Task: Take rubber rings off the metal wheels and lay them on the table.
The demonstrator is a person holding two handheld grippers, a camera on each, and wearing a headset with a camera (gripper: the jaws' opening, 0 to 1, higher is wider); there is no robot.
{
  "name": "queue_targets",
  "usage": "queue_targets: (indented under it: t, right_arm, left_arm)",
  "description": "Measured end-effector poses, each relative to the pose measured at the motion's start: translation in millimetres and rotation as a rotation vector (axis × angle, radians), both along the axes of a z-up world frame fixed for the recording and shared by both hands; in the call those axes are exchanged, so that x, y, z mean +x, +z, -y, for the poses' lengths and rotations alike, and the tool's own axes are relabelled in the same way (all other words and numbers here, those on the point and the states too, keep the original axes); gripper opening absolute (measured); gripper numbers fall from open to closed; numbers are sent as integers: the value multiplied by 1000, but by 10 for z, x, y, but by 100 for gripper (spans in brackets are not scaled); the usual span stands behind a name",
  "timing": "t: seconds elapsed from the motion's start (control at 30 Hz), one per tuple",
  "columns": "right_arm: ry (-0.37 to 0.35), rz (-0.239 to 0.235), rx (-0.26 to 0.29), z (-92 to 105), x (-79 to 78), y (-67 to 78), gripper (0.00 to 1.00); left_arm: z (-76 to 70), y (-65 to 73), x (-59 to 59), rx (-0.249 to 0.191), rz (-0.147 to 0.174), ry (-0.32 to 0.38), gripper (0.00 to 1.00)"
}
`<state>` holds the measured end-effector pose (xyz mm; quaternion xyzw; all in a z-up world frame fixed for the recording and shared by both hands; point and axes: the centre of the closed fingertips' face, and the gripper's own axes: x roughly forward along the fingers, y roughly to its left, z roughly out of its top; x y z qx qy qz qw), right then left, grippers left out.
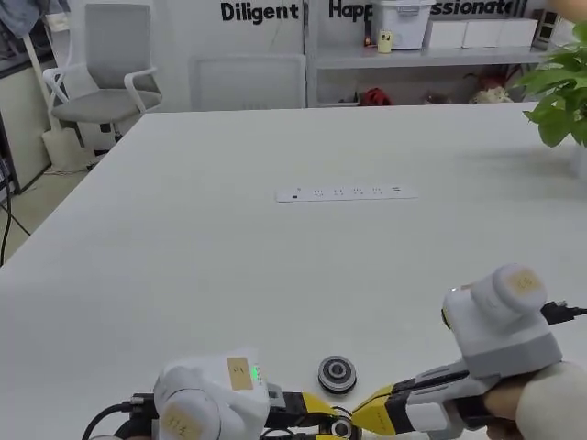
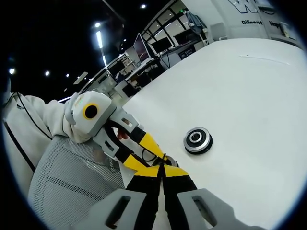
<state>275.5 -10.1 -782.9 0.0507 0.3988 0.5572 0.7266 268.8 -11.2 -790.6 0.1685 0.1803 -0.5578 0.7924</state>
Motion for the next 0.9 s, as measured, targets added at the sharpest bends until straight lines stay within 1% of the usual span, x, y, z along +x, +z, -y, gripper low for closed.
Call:
queue_targets:
  t: [0.13, 0.2, 0.27, 0.47, 0.57, 0.63, 0.67, 0.7, 0.77, 0.8, 0.87, 0.9]
  right_arm:
    - [-3, 0, -3, -2, 6, -2, 0]
    - [-2, 0, -10, 3, 4, -13, 0]
    - [-3, 1, -18, 11, 5, -28, 0]
    - [-11, -1, -21, 21, 16, -29, 0]
    - [-13, -2, -20, 21, 15, -22, 0]
    - [-18, -6, -18, 23, 20, -18, 0]
    - [-19, -7, -18, 24, 22, -17, 0]
    - [-20, -8, -18, 25, 22, -16, 0]
    - [-20, -10, -20, 25, 19, -17, 0]
    - [-20, -11, -20, 24, 16, -16, 0]
    - [-21, -9, -22, 29, 20, -17, 0]
    - [-22, -10, -23, 32, 24, -19, 0]
  left_arm:
    - [-1, 0, -4, 0, -5, 4, 14]
    - [-2, 1, -7, 0, -14, 7, 14]
    - [-6, 2, -10, 6, -14, 1, 14]
    - [-44, 29, -6, 23, -31, -2, 15]
    - [-75, 91, 6, 25, -23, -6, 15]
    - [-101, 180, 47, 2, -21, 9, 18]
    - [-120, 245, 71, -20, -23, 23, 20]
    - [-131, 281, 77, -31, -26, 26, 23]
    - [-162, 346, 64, -46, -35, 25, 28]
    - [-181, 377, 52, -48, -35, 23, 32]
    - [-216, 450, 46, -56, -33, 22, 36]
    - [-216, 497, 47, -80, -46, 31, 38]
